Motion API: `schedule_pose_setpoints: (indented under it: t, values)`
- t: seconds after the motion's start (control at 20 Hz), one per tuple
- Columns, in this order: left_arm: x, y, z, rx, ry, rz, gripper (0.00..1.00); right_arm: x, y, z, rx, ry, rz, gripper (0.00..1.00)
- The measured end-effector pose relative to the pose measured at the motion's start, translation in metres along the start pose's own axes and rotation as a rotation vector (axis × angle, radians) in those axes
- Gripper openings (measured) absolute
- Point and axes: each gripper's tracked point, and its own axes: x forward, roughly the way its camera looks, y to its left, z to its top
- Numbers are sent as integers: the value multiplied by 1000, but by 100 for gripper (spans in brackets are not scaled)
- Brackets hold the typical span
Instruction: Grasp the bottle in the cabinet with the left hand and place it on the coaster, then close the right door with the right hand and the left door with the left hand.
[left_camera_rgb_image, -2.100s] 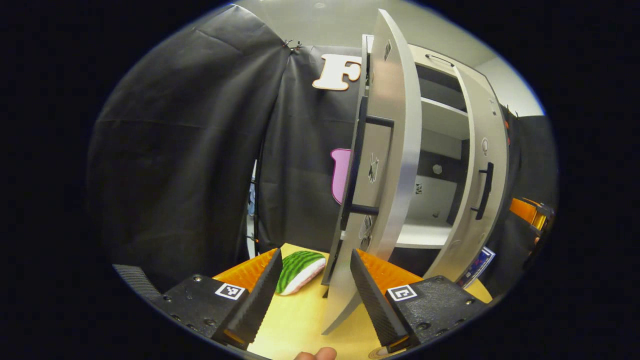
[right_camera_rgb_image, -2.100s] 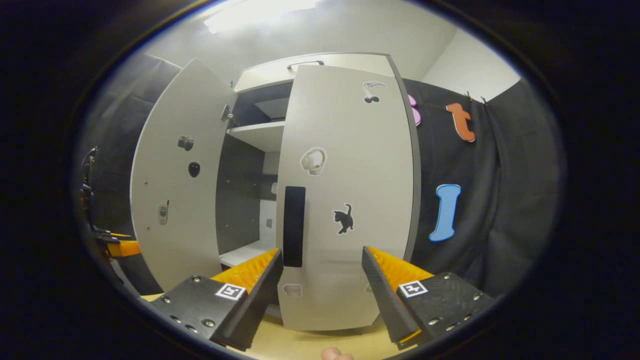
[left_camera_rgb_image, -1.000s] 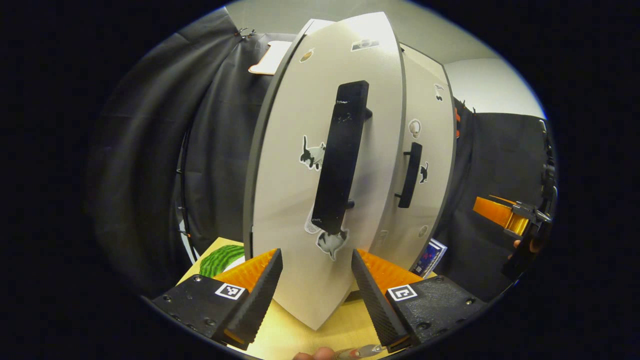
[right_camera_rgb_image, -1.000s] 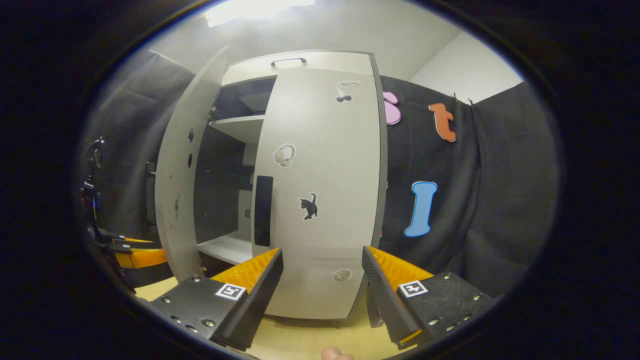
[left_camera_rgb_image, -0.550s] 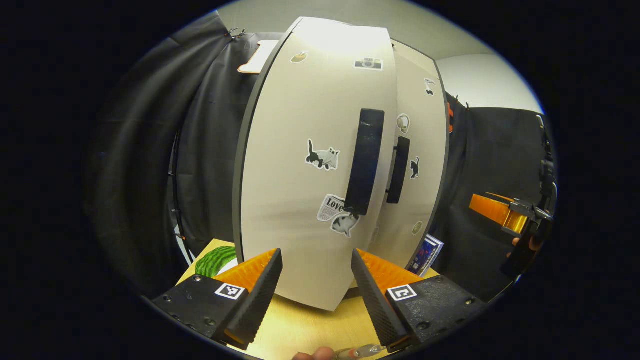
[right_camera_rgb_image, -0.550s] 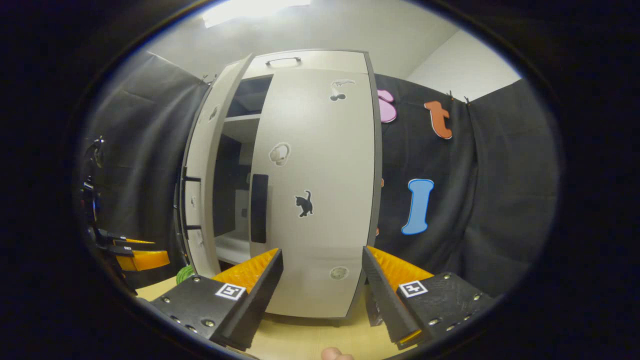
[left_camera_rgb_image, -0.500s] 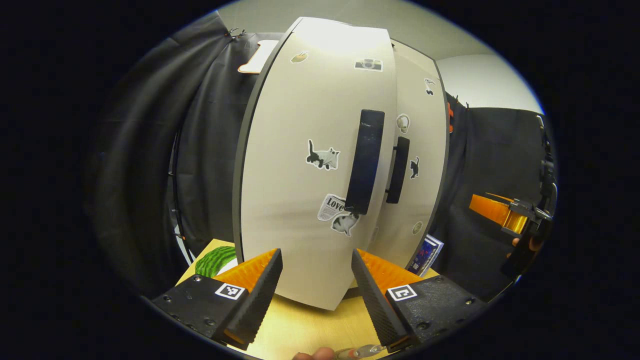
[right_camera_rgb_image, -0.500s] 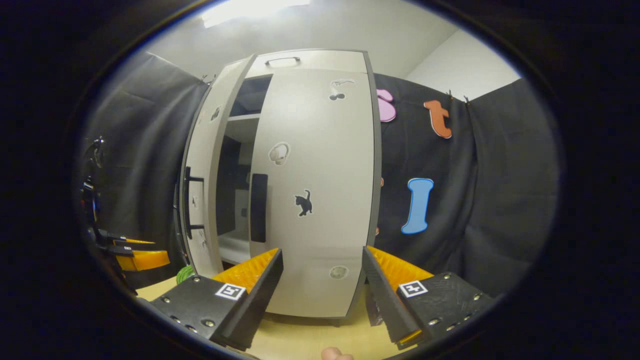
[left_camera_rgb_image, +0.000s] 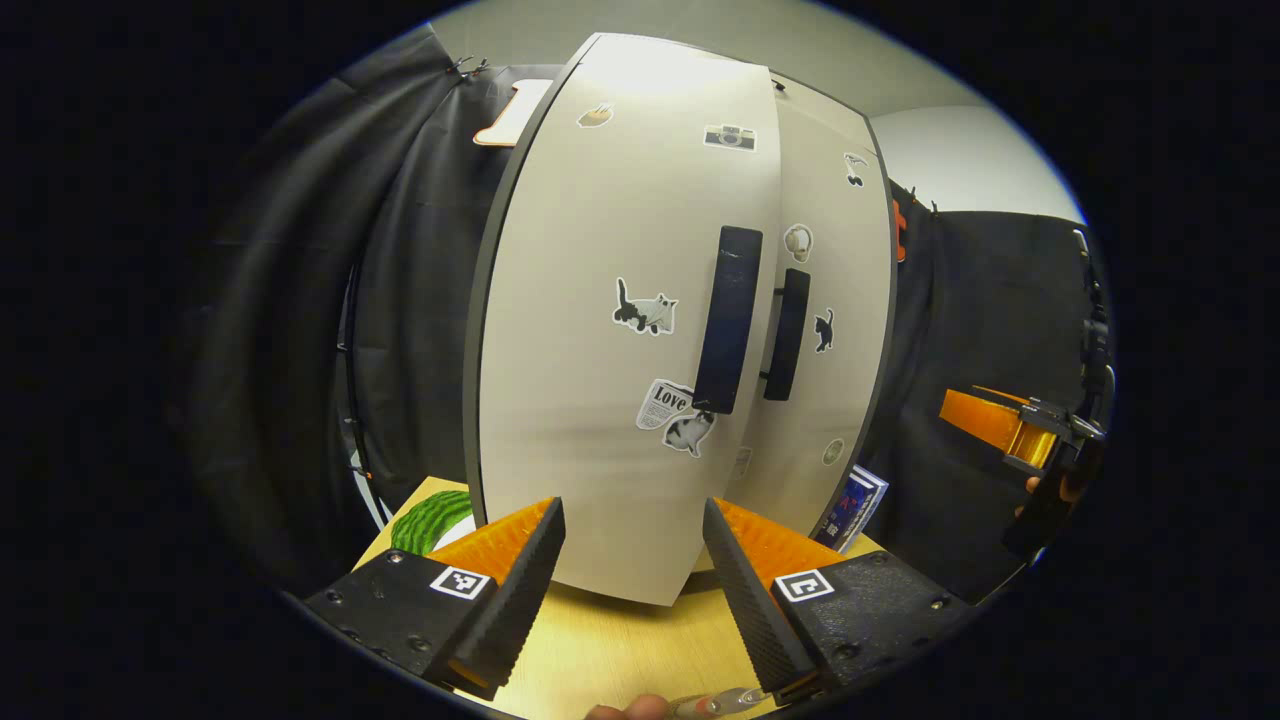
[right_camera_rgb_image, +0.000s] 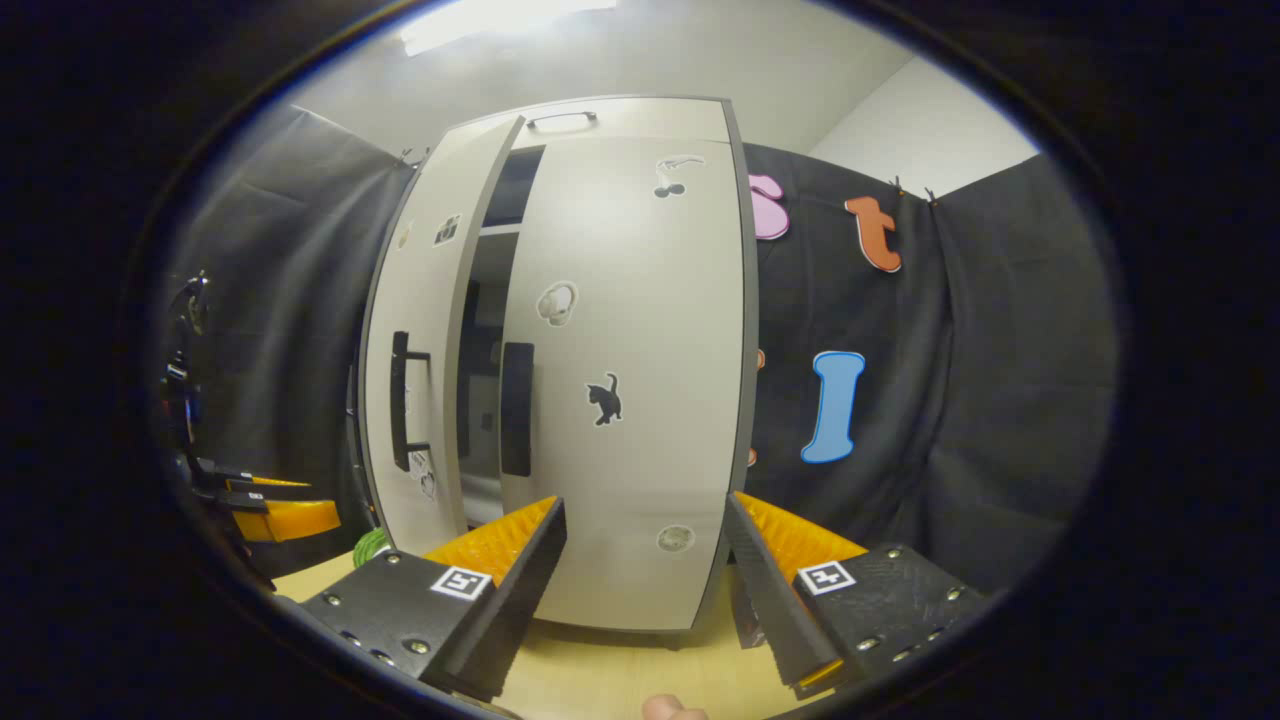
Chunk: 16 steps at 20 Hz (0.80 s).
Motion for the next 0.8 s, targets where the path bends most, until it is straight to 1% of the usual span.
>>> schedule_pose_setpoints:
  t: [0.55,0.65,0.8]
  values:
    - [8,-18,6,23,3,-1,88,-6,-11,-1,7,3,-17,96]
    - [11,-26,16,30,-5,11,89,-9,-19,4,7,-4,-24,96]
    - [18,-51,47,38,-51,0,89,-12,-40,19,0,-33,-46,96]
